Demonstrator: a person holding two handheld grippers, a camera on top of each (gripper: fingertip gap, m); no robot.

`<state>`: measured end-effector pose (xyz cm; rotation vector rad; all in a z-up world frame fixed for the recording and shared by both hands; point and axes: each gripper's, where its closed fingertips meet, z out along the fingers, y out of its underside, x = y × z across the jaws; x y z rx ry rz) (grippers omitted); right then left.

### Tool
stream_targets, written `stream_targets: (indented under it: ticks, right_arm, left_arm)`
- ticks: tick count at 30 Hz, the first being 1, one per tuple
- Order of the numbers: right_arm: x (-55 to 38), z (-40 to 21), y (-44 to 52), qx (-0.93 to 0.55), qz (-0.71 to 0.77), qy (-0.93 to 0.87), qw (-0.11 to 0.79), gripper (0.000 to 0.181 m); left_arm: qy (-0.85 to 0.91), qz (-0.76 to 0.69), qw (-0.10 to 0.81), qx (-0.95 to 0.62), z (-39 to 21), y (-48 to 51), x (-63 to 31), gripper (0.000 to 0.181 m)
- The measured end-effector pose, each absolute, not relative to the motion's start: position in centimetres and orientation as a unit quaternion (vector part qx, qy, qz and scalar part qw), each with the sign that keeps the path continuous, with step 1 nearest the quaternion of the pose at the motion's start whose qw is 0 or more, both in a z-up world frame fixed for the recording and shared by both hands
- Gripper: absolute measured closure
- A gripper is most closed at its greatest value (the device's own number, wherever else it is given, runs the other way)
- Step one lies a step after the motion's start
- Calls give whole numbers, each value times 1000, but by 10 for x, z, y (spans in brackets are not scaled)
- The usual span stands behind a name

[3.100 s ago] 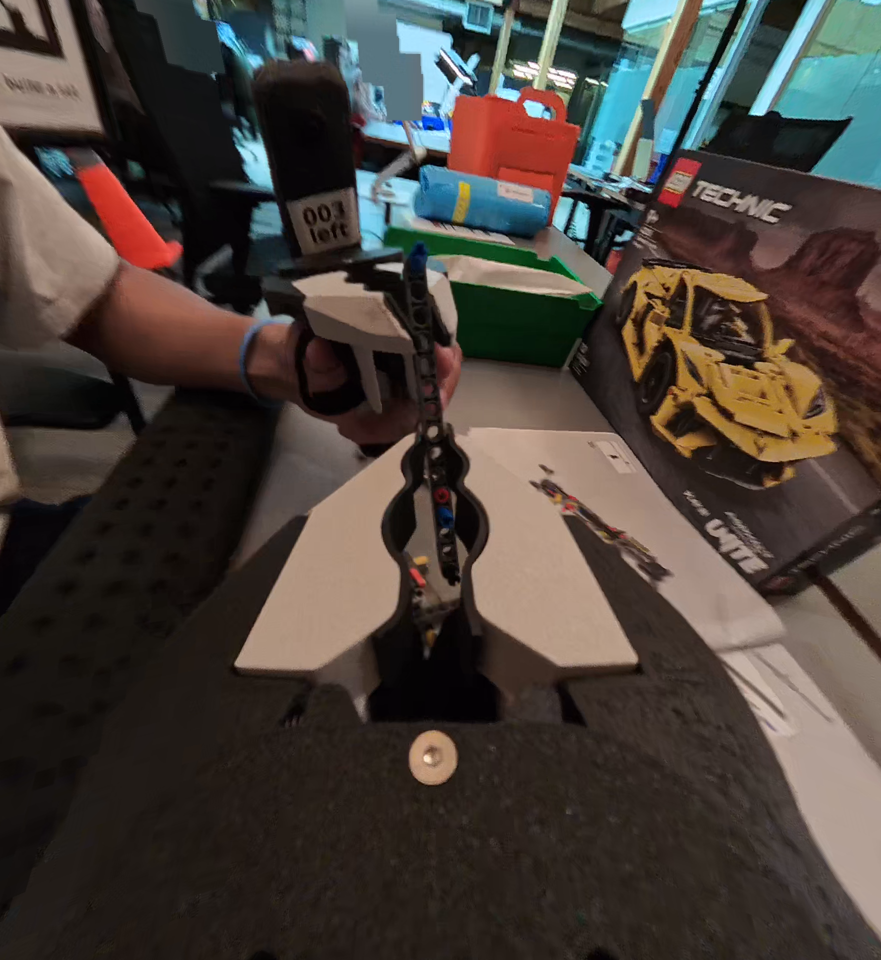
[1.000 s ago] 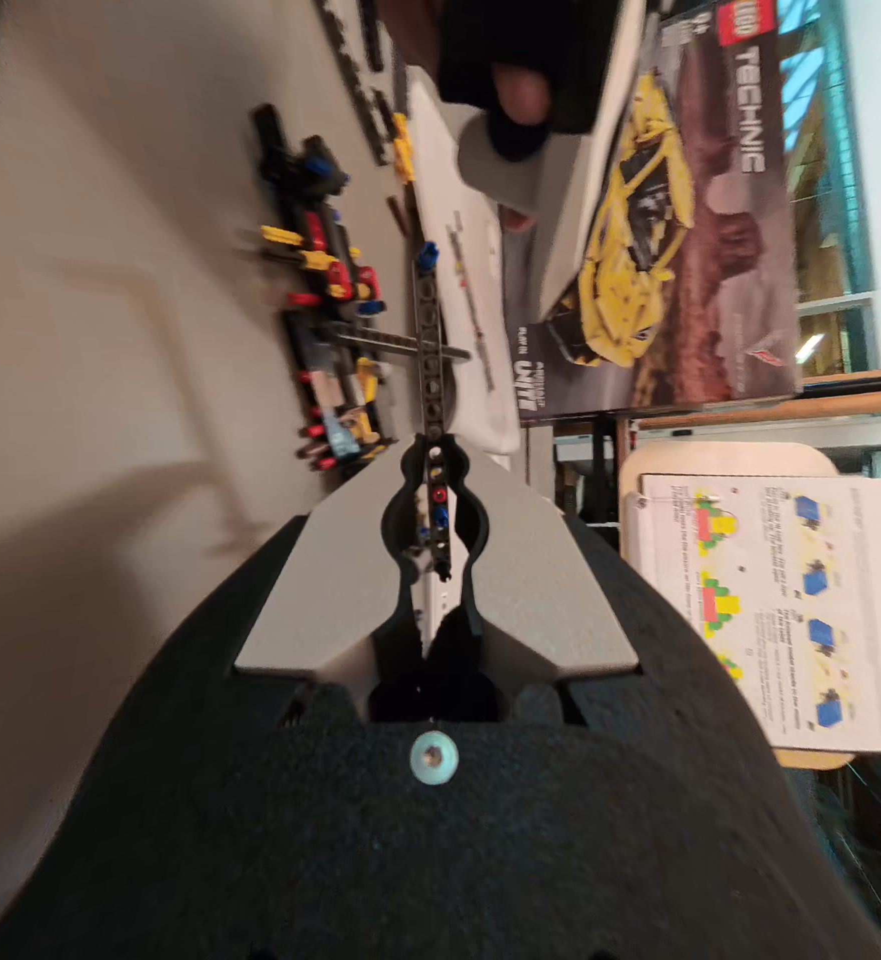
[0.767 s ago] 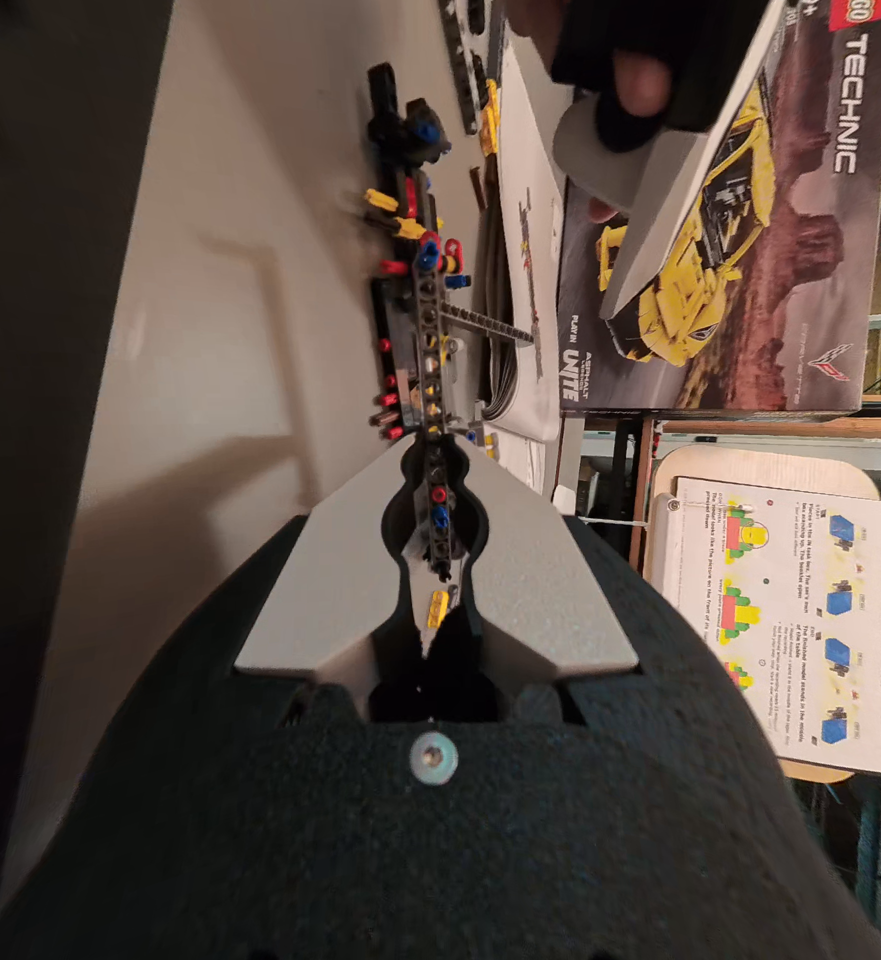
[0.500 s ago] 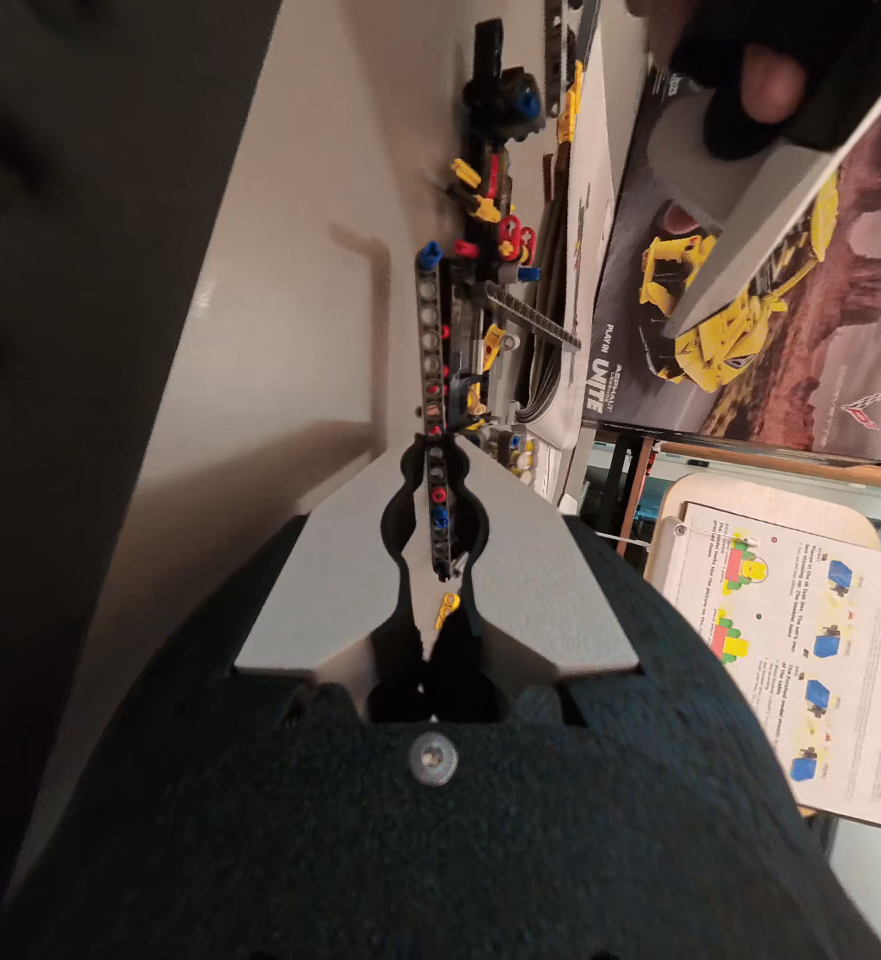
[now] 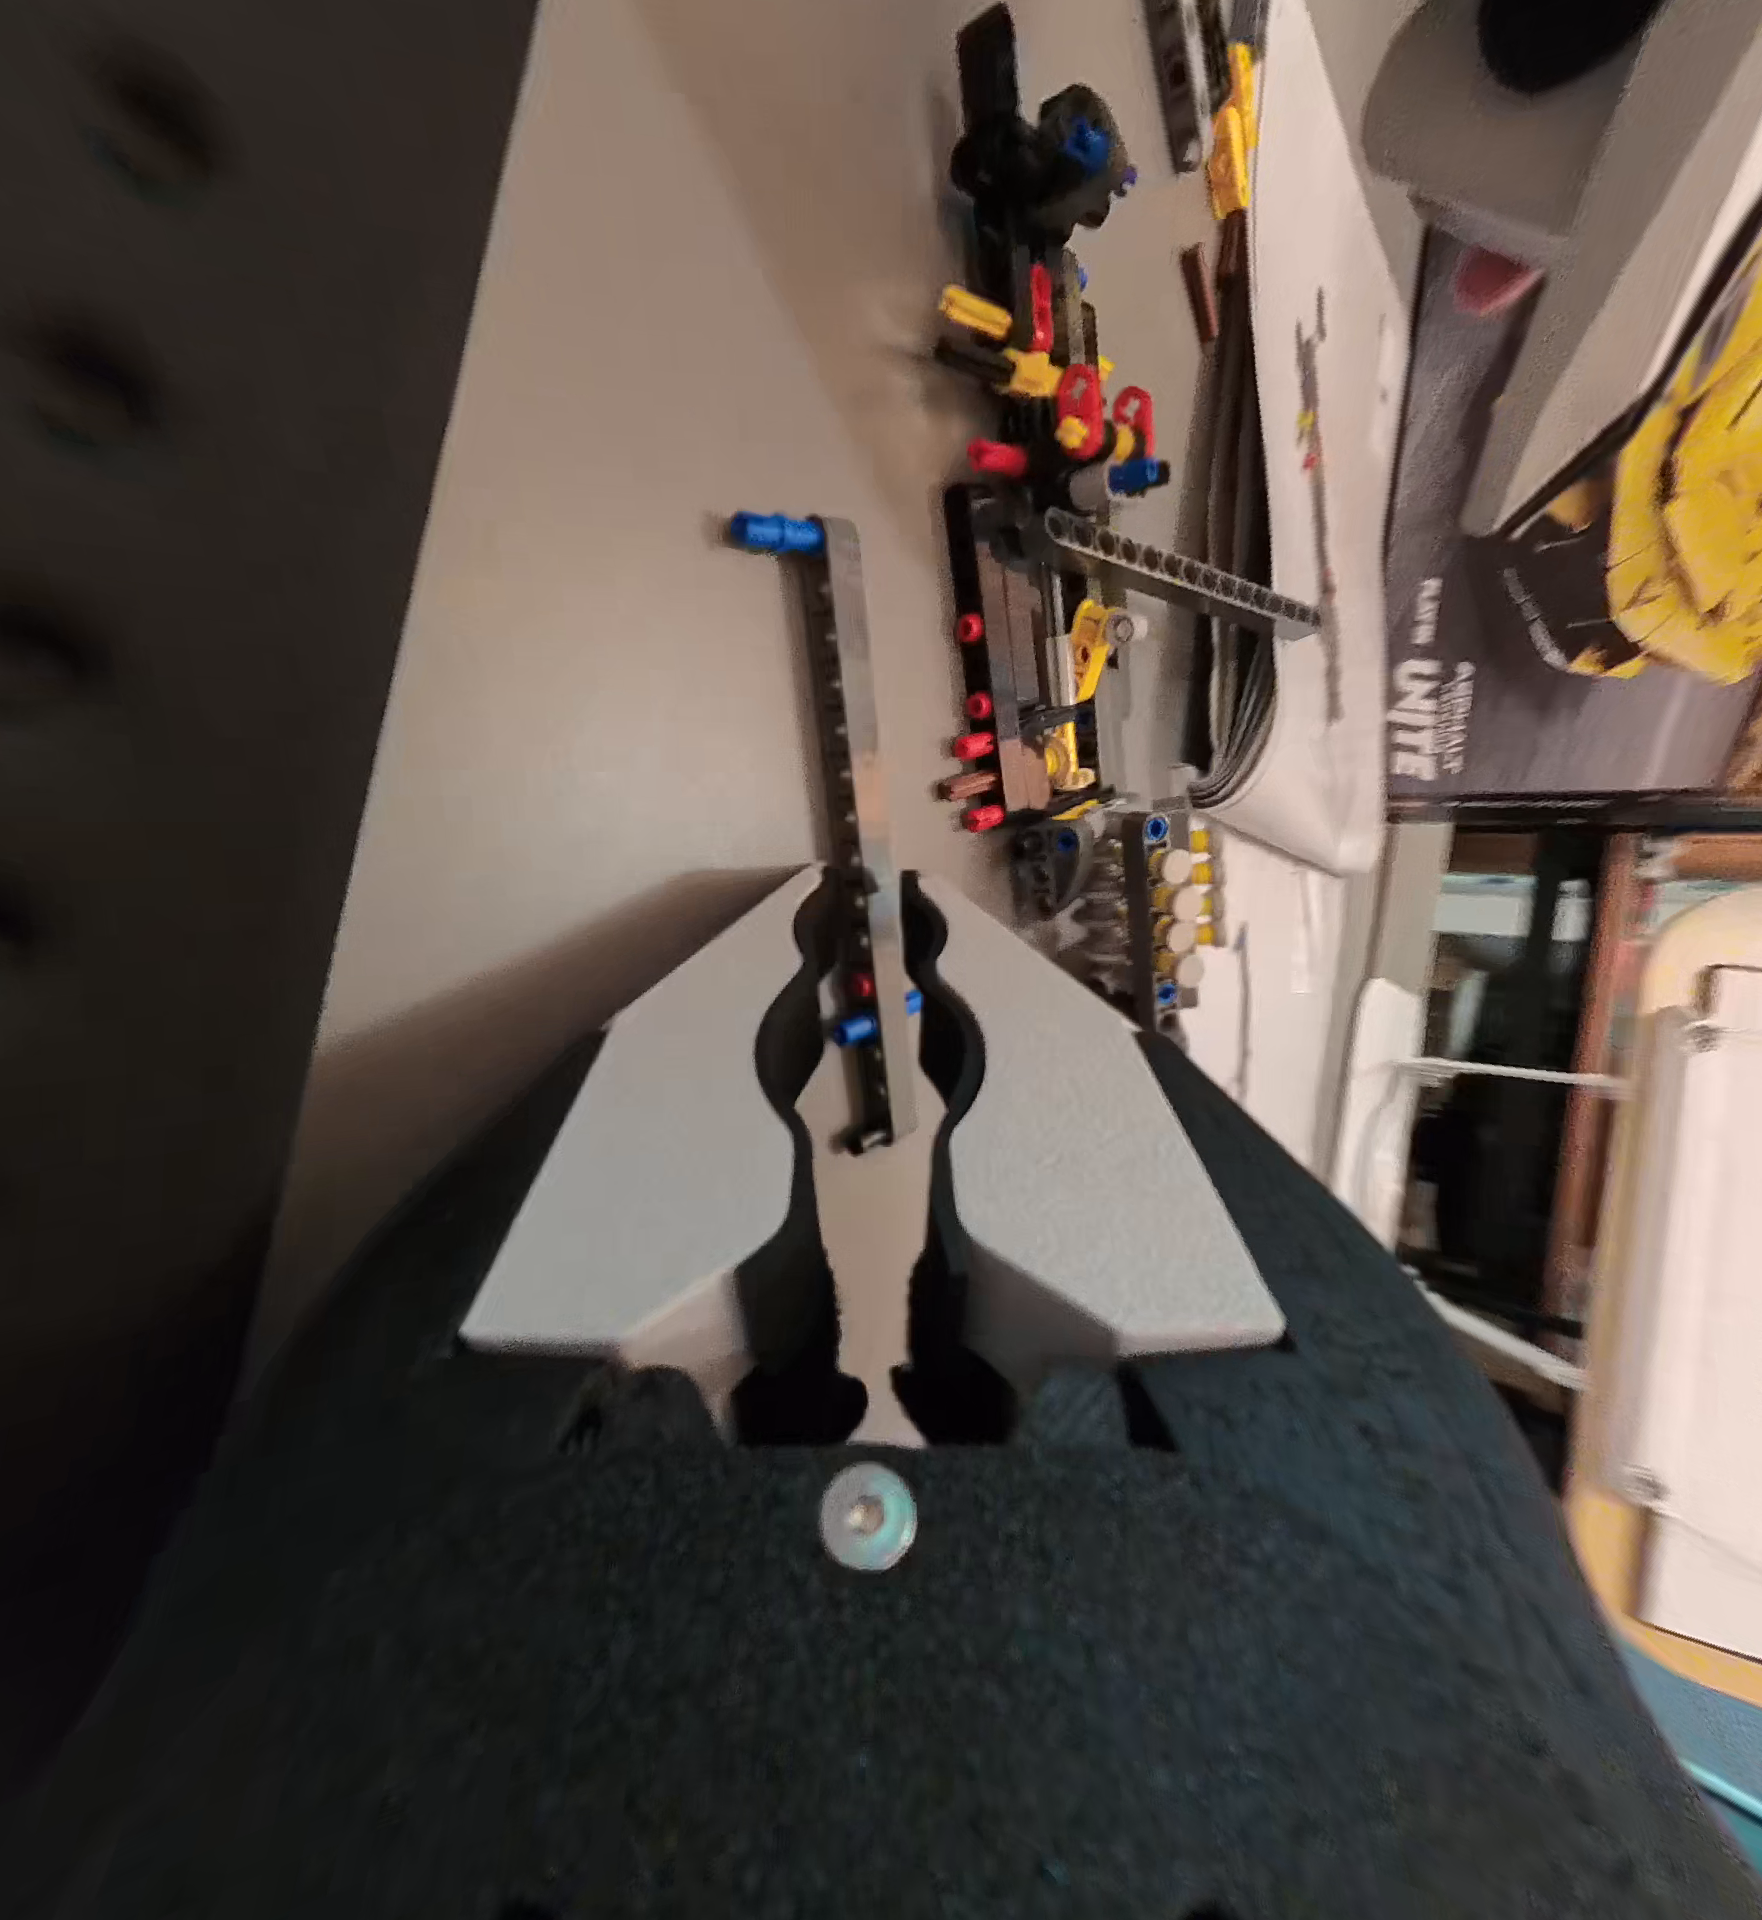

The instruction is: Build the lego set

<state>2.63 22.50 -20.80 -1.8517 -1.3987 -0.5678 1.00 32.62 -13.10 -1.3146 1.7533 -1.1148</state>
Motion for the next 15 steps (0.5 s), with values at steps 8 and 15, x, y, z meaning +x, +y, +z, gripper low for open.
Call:
stream_targets:
  ticks: [8,15]
  right_arm:
    - [37,-158,228,-817,-60,-330,469,165]
    - [113,-119,222,-795,7,50,604,158]
  left_arm:
    - [652,-442,334,-519,-124,339,8,163]
    - [582,-461,350,-571,-112,389,4,162]
